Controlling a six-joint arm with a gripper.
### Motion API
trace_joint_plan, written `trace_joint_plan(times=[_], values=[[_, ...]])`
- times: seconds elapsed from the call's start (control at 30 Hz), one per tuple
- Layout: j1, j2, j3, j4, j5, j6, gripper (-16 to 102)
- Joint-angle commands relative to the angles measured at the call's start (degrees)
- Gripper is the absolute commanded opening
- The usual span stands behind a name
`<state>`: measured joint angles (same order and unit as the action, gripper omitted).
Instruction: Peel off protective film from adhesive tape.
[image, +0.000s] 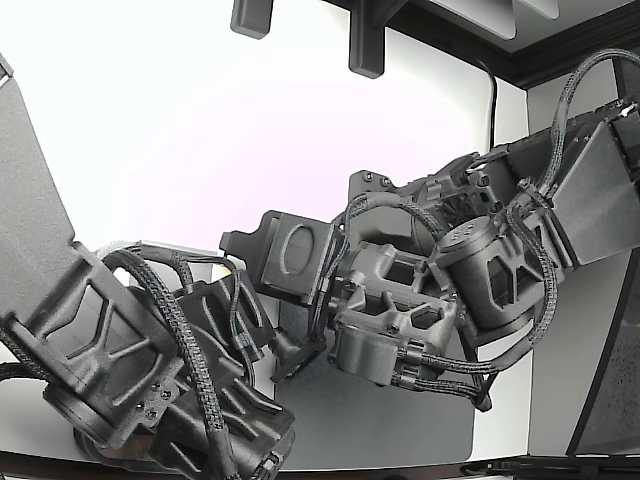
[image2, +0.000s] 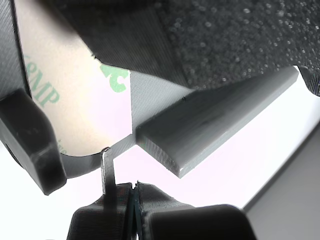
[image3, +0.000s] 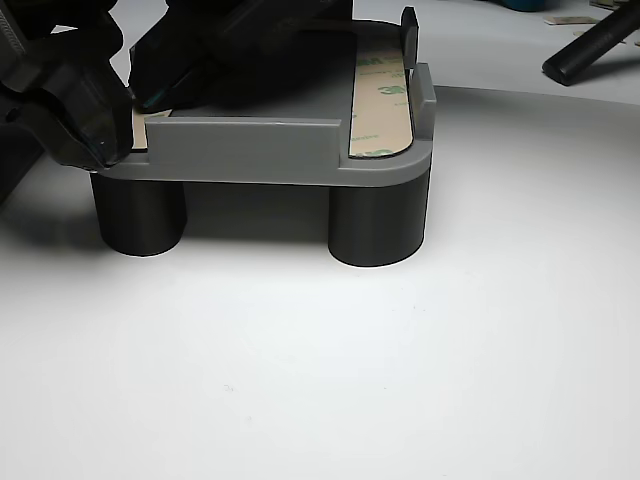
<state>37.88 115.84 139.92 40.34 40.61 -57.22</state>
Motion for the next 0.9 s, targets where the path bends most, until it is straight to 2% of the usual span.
trace_joint_plan(times=[0.0,0.87], values=[[-0.53,1.14,-1.23,-0.35,0.26,-0.09,-11],[-0.53,0.97,-0.79,-0.53,0.53,-0.18,-11]])
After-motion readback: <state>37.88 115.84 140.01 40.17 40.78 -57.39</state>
